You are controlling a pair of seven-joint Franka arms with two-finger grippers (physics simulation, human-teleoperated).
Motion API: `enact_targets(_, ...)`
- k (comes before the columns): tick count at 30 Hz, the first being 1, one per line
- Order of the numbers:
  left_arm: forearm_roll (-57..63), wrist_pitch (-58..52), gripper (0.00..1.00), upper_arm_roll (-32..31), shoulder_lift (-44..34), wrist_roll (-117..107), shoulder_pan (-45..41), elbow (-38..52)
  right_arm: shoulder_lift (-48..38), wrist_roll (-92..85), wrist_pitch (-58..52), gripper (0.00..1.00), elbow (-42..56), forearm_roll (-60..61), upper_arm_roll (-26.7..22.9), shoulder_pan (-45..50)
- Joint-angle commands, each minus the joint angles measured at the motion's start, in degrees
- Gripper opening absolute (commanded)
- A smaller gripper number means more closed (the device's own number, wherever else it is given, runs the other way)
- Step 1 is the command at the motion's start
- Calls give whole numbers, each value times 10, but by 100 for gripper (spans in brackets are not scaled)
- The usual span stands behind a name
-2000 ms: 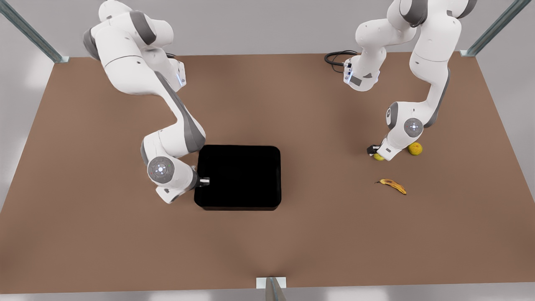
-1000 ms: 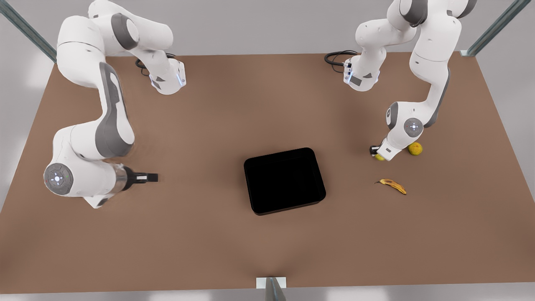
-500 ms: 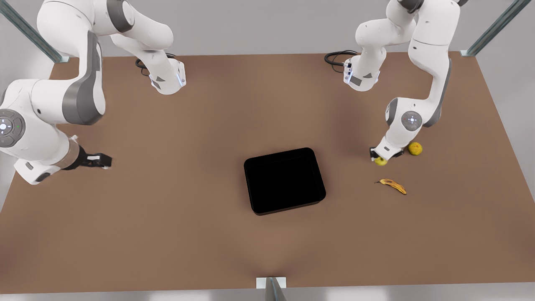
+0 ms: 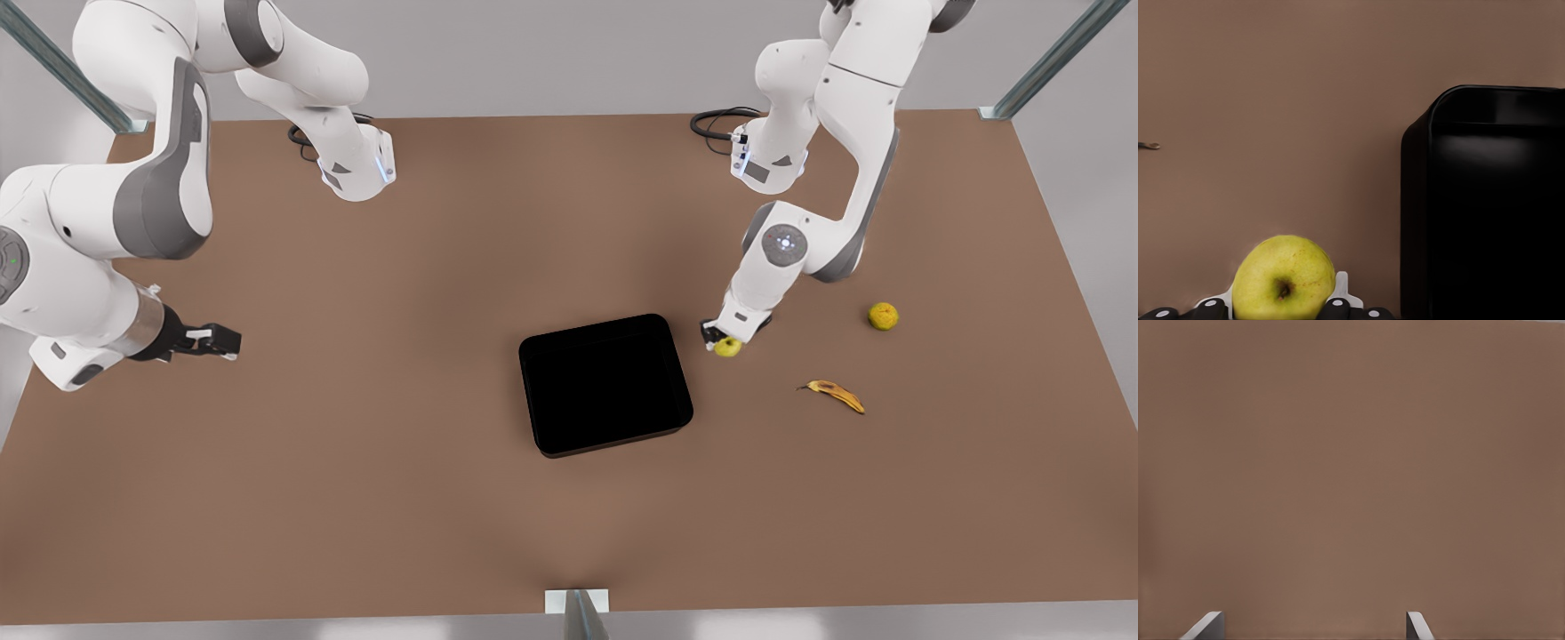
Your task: Place the storage box in the middle with the right arm, and place the apple in the storage box with the left arm
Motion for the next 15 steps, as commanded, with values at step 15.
enact_targets(15,6,6,47,-14,138,-133,-107,152,0,0,2,100,0,1,0,0)
